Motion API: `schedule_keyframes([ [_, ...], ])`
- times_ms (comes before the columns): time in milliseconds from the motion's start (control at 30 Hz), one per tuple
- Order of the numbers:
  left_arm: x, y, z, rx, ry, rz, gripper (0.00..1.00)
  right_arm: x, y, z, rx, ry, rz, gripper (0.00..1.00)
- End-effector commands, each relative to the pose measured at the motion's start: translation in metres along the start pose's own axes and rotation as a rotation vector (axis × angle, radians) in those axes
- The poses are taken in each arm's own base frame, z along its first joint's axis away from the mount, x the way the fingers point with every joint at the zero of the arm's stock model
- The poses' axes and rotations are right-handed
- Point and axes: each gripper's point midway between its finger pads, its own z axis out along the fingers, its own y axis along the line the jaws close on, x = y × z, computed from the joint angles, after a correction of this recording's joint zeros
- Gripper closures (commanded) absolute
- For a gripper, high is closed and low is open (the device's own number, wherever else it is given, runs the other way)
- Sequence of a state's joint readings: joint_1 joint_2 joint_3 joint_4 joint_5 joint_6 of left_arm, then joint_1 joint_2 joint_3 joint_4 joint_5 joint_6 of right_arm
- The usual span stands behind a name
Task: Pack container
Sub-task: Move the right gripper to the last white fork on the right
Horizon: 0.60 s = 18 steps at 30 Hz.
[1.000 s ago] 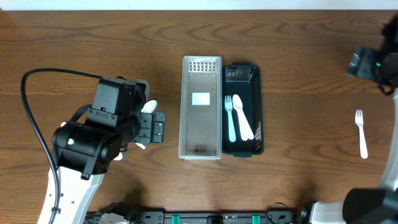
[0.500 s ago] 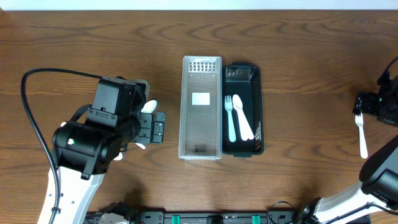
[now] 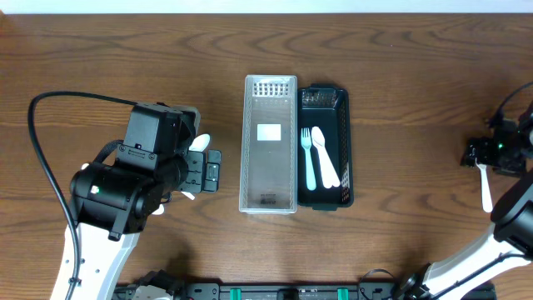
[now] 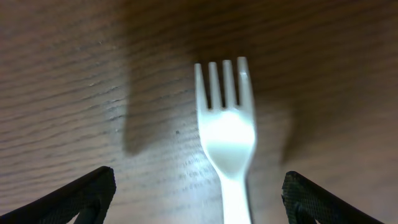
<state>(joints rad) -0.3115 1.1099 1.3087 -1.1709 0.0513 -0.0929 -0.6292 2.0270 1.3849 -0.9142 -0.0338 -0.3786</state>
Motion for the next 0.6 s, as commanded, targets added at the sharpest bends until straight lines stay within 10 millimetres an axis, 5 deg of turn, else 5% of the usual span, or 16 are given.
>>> schedule_keyframes([
  [0,-0.0025,0.0024,-0.0021,-0.012,-0.008,0.004,0.02,0.0017,0.0023,0.0113,-0.033,0.012,-0.034,0.11],
  [267,-0.0043,0.0021,-0.0021,-0.011,-0.016,0.004,0.02,0.0001,0.0008,0.0179,-0.031,0.013,-0.041,0.14],
  [567,-0.0043,0.0021,-0.0021,-0.011,-0.016,0.004,0.02,0.0045,0.0025,0.0199,-0.039,0.032,-0.040,0.43],
])
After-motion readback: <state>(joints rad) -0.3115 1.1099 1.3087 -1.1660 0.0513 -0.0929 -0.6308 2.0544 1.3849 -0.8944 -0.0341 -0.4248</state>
